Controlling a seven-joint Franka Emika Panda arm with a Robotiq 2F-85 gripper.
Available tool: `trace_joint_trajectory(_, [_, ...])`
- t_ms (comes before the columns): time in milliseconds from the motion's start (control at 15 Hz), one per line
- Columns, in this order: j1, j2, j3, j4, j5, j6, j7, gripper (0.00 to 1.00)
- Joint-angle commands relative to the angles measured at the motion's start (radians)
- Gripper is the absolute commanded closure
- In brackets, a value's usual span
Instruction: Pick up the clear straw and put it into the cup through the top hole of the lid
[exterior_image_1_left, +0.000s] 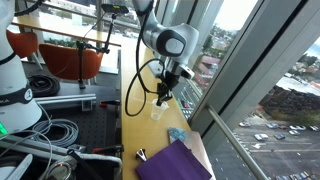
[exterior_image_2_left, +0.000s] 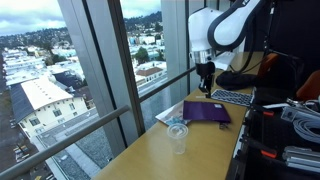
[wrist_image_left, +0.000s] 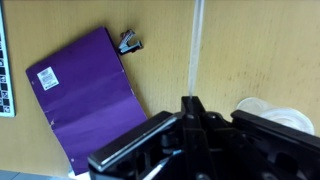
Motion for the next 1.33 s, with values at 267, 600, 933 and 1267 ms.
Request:
trace_joint_trajectory(267, [-0.219, 0.072, 0.227, 0.21, 0.338, -0.263, -0.338, 1.0])
trace_joint_trajectory(600, [-0.304, 0.224, 0.277, 0.381, 0.515, -0.404, -0.426, 1.0])
trace_joint_trajectory(933, [-0.335, 0.315, 0.269, 0.5, 0.587, -0.551, -0.312, 1.0])
trace_joint_trajectory(1267, [-0.377, 0.433, 0.271, 0.629, 0.65, -0.677, -0.283, 1.0])
